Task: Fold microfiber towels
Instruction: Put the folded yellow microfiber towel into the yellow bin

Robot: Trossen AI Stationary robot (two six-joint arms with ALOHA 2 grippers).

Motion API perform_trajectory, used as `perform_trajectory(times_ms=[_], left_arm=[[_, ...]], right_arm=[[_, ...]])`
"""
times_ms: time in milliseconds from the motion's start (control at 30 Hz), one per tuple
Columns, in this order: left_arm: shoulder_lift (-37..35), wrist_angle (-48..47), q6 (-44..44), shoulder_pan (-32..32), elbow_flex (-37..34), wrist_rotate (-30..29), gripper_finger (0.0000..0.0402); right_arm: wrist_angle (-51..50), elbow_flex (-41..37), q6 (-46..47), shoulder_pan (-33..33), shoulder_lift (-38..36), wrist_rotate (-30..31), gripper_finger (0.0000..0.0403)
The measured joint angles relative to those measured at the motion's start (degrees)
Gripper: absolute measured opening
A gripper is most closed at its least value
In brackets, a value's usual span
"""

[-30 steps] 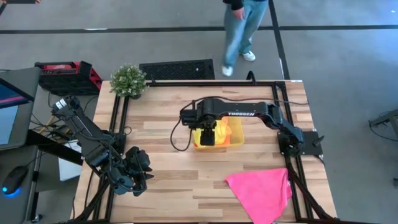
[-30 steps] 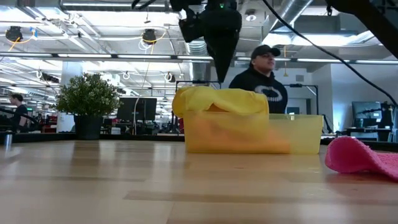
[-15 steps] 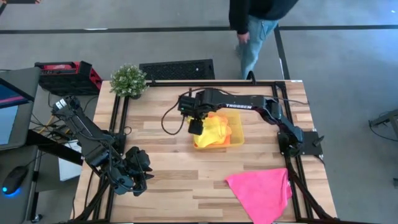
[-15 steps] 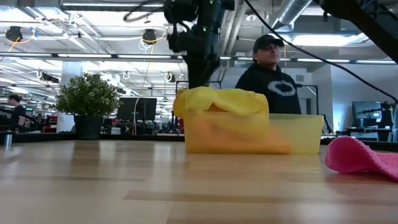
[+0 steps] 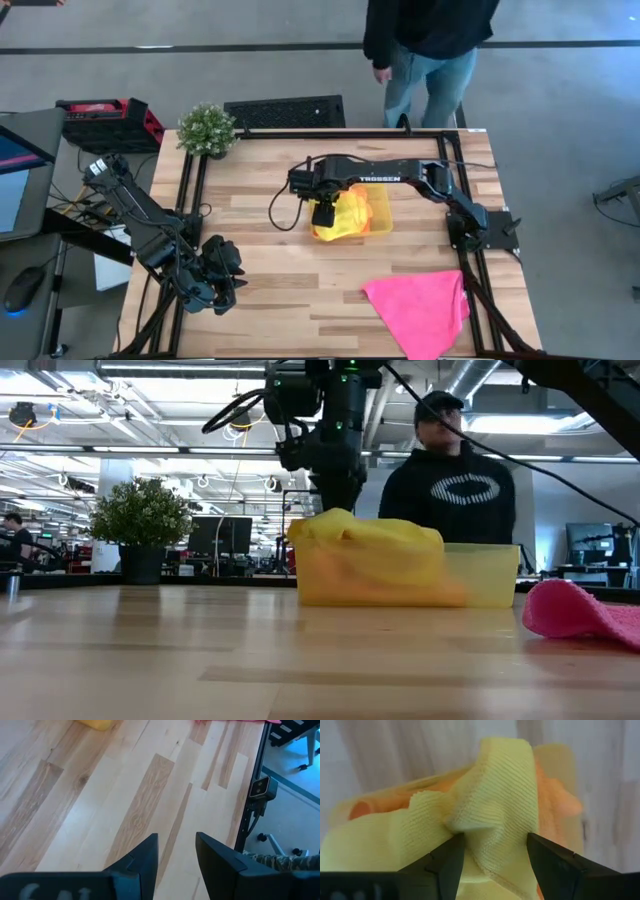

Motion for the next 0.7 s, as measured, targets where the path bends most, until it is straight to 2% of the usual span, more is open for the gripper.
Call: perform_trajectory(times_ms=[167, 300, 433, 533, 600, 700], left_arm=[[-0.01, 0.0, 0.2, -0.02, 0.0, -0.07, 0.0123], [0.01, -0.02, 0.2, -0.02, 0.0, -0.07, 0.0123], [0.0, -0.02, 0.2, -0.02, 0.0, -0.07, 0.0123], [0.0, -0.02, 0.22, 0.0, 0.0, -0.04, 0.0123], [-0.01, -0.03, 0.22, -0.02, 0.0, -0.05, 0.0123], [-0.01, -0.05, 0.22, -0.01, 0.0, -0.04, 0.0123]], right_arm=[[-4.11, 3.5, 1.49, 0.74, -0.04, 6.51, 0.024], [-8.48, 6.59, 2.64, 1.52, -0.04, 8.39, 0.024], [-12.76, 9.37, 4.12, 2.91, -0.06, 8.06, 0.024], [-14.26, 9.71, 3.32, 4.47, -0.13, 4.34, 0.024], [-13.82, 9.33, 1.71, 5.43, -0.13, 1.98, 0.024], [-10.38, 6.85, 0.23, 6.17, -0.13, 1.68, 0.024]])
